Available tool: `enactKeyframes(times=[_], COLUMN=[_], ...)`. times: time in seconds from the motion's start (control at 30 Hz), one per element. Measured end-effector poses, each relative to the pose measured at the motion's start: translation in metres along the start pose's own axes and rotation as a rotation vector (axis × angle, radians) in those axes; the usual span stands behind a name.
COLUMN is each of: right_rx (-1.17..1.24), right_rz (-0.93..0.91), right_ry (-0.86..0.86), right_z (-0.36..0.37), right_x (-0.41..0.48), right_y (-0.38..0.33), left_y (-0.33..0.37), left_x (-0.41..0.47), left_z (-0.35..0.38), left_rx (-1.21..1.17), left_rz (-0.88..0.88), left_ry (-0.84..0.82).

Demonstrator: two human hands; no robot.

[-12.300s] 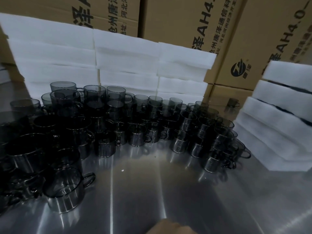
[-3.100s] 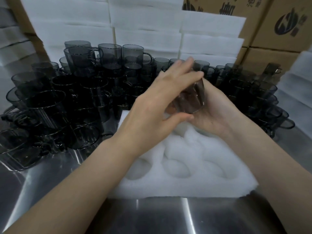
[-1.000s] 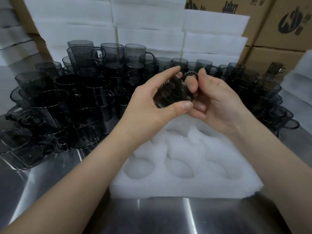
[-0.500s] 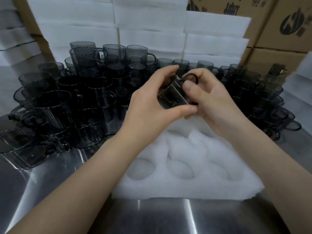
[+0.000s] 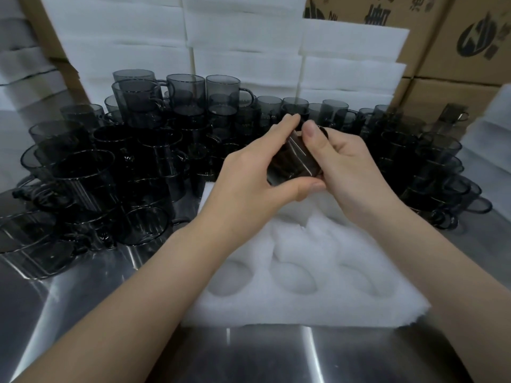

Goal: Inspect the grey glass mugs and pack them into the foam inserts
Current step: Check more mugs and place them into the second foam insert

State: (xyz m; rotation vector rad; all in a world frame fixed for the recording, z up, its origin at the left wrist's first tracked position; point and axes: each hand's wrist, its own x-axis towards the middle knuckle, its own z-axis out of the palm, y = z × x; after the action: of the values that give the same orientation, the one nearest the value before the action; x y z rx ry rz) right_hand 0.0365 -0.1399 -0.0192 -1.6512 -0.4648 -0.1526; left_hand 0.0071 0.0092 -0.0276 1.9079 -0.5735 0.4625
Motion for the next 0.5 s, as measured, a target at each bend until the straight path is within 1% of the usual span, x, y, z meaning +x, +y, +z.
enactKeyframes(times=[0.07, 0.17, 0.23, 0.37, 0.43, 0.5], right_rx=[0.100, 0.281, 0.352, 0.492, 0.515, 0.461], right_rz=[0.069, 0.225, 0.263, 0.317, 0.322, 0.287], right_ry=[-0.075, -0.199, -0.263, -0.459, -0.446, -0.331], right_z=[0.0014, -0.0023, -0.0051, -0.0070, -0.0046, -0.0012], right_x=[0.0015, 0.0063, 0.0076, 0.0047, 0.0048, 0.0058], right_y=[-0.0015, -0.0032, -0.0031, -0.0009, -0.0024, 0.0000], left_y=[0.0000, 0.0011, 0.0030, 0.0026, 0.0033, 0.0057], left_x=[0.0005, -0.0002, -0.0015, -0.0018, -0.0017, -0.0022], left_z=[-0.0019, -0.0044, -0.0050, -0.0060, -0.0067, -0.0057], left_rx=[-0.075, -0.217, -0.236, -0.189, -0.124, -0.037], left_rz=[-0.002, -0.002, 0.023, 0.029, 0.017, 0.037], left_ry=[0.042, 0.085, 0.049, -0.033, -0.031, -0.010])
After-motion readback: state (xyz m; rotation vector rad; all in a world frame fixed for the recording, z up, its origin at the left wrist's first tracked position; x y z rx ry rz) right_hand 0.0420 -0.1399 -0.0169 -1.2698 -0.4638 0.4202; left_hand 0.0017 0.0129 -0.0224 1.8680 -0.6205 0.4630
